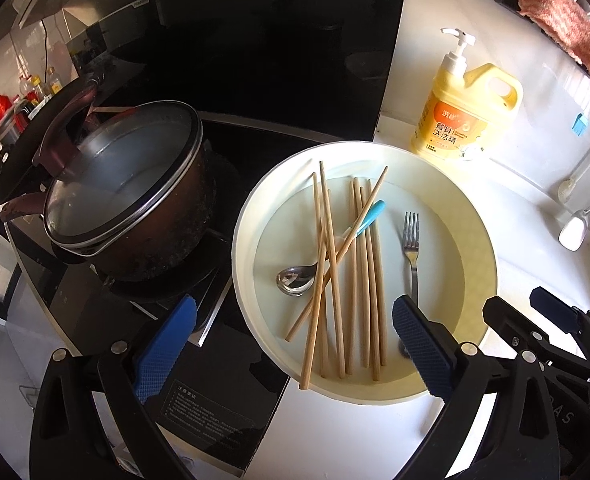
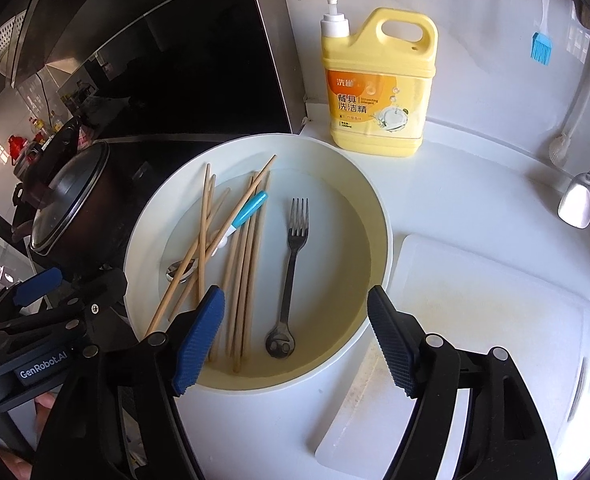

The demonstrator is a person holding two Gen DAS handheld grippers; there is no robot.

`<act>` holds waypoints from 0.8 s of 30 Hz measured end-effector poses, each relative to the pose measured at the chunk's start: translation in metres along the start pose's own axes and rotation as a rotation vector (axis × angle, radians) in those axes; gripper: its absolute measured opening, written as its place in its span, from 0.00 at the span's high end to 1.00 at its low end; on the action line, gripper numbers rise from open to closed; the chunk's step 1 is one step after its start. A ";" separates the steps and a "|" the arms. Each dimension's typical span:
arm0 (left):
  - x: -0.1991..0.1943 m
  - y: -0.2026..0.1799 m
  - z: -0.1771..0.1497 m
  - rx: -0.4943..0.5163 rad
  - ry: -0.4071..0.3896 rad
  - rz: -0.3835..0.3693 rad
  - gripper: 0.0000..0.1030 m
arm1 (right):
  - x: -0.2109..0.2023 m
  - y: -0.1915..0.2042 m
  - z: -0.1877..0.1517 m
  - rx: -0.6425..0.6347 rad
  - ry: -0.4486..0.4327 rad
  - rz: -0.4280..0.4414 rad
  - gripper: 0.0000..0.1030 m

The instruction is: Organize utensils

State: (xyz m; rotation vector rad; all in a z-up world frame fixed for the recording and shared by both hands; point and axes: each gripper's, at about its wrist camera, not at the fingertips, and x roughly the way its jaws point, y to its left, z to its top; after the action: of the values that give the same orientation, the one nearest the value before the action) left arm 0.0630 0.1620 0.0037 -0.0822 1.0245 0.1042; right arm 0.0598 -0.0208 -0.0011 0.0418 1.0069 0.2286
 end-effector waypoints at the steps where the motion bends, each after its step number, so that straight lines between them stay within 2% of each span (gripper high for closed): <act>1: -0.001 0.000 0.000 0.000 -0.001 -0.001 0.06 | 0.000 0.000 0.000 -0.002 0.000 -0.001 0.32; 24: -0.006 0.001 0.001 -0.002 -0.004 0.000 0.06 | -0.004 0.000 0.001 -0.004 0.001 -0.007 0.31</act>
State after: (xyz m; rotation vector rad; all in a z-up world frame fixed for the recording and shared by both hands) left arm 0.0610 0.1624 0.0092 -0.0837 1.0202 0.1049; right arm 0.0588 -0.0218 0.0028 0.0346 1.0079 0.2237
